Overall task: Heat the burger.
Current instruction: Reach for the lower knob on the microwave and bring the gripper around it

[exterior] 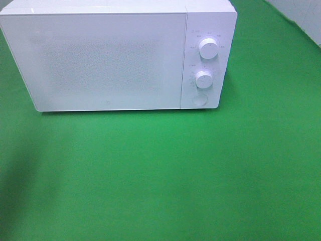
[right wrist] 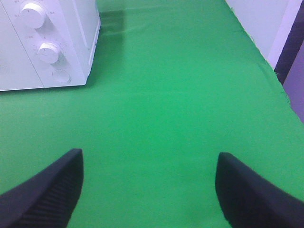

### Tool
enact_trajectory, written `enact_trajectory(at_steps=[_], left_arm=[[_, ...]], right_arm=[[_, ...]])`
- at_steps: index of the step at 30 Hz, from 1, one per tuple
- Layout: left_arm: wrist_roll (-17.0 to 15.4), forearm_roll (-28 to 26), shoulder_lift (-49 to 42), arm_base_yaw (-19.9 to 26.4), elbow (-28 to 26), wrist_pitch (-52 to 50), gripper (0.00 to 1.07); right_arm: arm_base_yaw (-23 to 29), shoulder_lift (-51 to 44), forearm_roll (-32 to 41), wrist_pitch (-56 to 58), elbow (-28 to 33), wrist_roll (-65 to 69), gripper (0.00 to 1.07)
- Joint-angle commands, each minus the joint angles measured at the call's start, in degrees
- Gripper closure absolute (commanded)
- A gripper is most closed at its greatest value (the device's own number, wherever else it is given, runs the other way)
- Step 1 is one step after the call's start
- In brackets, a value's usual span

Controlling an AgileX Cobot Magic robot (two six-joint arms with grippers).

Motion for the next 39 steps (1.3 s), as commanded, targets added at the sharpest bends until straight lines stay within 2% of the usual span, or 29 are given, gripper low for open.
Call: enact_trajectory(at_steps=[1, 5, 12, 14, 19, 21, 26, 28, 31, 39], left_arm=[[0.2, -0.1, -2.9, 0.1, 2.5, 0.5, 0.06], [0.2, 0.2, -11.1, 0.1, 7.8, 0.5, 0.06], [0.5, 0.0, -18.3, 0.1, 10.9, 0.5, 0.06], [0.5, 0.0, -25.2, 0.1, 14.2, 0.5, 0.06], [0.5, 0.2, -32.0, 0.1, 17.3, 0.3, 0.06], [0.5, 0.3, -37.9, 0.1, 19.3, 0.9, 0.06], [0.6, 0.7, -43.4, 0.1, 19.8, 1.4, 0.06], [0.6, 1.0, -50.6, 0.1, 19.8, 1.4, 0.06], [0.6, 1.0, -54.1, 0.1, 19.8, 1.4, 0.06], [0.5, -0.1, -70.2, 0.1, 19.8, 1.3, 0.06]], right_arm=[[-0.3, -1.5, -0.2, -0.9, 0.1, 0.5, 0.33], [-0.3, -1.5, -0.2, -0.9, 0.1, 0.5, 0.33], [-0.3, -1.5, -0.2, -0.9, 0.1, 0.5, 0.33], [-0.3, -1.5, -0.2, -0.9, 0.1, 0.5, 0.33], [-0.3, -1.5, -0.2, -0.9, 0.1, 0.5, 0.33], [-0.3, -1.5, -0.2, -0.9, 0.1, 0.5, 0.33], [-0.3, -1.5, -0.2, -0.9, 0.1, 0.5, 0.33], [-0.3, -1.5, -0.2, -0.9, 0.1, 0.5, 0.33], [-0.3, -1.5, -0.2, -0.9, 0.1, 0.5, 0.33], [-0.3, -1.5, -0.2, -0.9, 0.1, 0.5, 0.33]])
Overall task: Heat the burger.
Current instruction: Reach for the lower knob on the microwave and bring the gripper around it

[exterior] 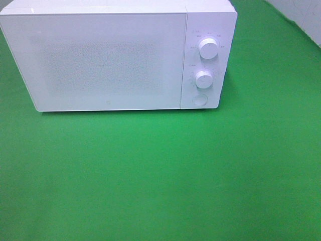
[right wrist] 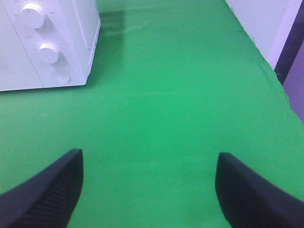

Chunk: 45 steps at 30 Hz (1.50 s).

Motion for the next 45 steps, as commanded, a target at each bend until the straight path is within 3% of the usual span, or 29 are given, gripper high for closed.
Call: enact_trajectory(at_steps=[1, 25, 32, 45], left_arm=[[0.1, -0.6, -4.0, 0.1, 0.2, -0.3, 0.06], [0.1, -0.6, -3.9, 0.1, 0.3, -0.3, 0.06], [0.1, -0.6, -3.9, 0.1, 0.3, -0.3, 0.06], [0.1, -0.6, -3.9, 0.1, 0.3, -0.3, 0.06]], right_arm=[[-0.3, -1.5, -0.2, -0.9, 0.1, 0.5, 0.33], [-0.2, -0.9, 0.6, -1.5, -0.2, 0.4, 0.33], [-0.2, -0.8, 0.9, -11.9, -2.1, -0.9, 0.33], [-0.2, 9.7, -1.7, -26.0, -2.0, -1.8, 0.33]])
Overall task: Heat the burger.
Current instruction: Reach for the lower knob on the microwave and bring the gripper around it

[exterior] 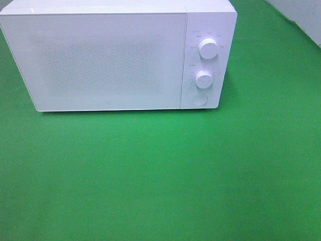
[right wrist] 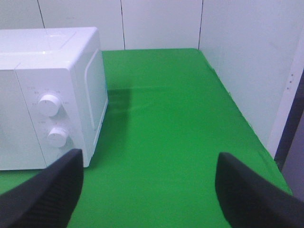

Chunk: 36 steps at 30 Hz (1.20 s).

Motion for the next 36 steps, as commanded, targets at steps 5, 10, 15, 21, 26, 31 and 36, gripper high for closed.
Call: enact_trajectory(at_steps=[5, 10, 15, 21, 26, 31, 36], left_arm=[[0.1, -0.2, -1.3, 0.1, 0.3, -0.3, 0.06], [0.1, -0.2, -1.3, 0.1, 0.3, -0.3, 0.06], [0.1, -0.2, -1.3, 0.1, 0.3, -0.3, 0.06], [0.1, -0.2, -1.3, 0.1, 0.3, -0.3, 0.06], [0.1, -0.2, -1.3, 0.1, 0.3, -0.3, 0.06], [0.1, -0.2, -1.3, 0.1, 0.3, -0.3, 0.06], [0.1, -0.2, -1.3, 0.1, 0.3, -0.3, 0.06]], right_arm=[[-0.2, 8.0, -0.2, -9.1, -0.5, -0.7, 0.33], [-0.2, 11.2, -0.2, -11.3, -0.5, -0.7, 0.33], [-0.2, 16.6, -0.2, -17.2, -0.5, -0.7, 0.33], [-0.2, 20.9, 0.5, -20.0, -0.5, -0.6, 0.33], [-0.2, 25.4, 1.6, -23.1, -0.5, -0.6, 0.33], [-0.2, 31.0, 2.5, -29.2, -0.5, -0.5, 0.33], [-0.2, 37.2, 2.8, -33.9, -0.5, 0.6, 0.33]])
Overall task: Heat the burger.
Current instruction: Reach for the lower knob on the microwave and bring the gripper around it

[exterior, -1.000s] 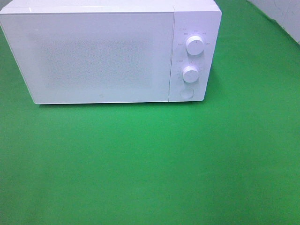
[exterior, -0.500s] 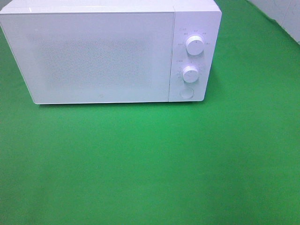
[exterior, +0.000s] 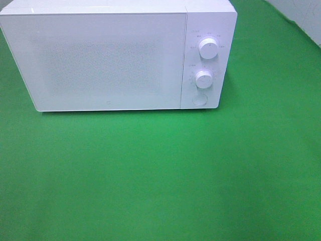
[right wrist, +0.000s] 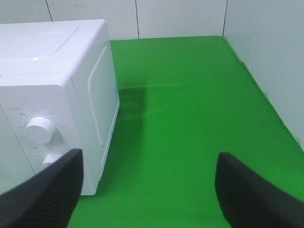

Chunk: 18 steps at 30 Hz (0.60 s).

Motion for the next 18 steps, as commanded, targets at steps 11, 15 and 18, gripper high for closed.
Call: enact_trajectory(at_steps=[11, 15, 18], left_arm=[[0.1, -0.2, -1.3, 0.1, 0.3, -0.3, 0.06], [0.1, -0.2, -1.3, 0.1, 0.3, -0.3, 0.06], [0.1, -0.2, -1.3, 0.1, 0.3, -0.3, 0.06]], right_arm=[[-0.2, 14.2, 0.0, -17.8, -0.5, 2.1, 0.34], [-0.2, 18.0, 0.0, -21.3, -0.1, 2.1, 0.34], [-0.2, 20.6, 0.1, -29.8, 2.9, 1.9, 0.34]])
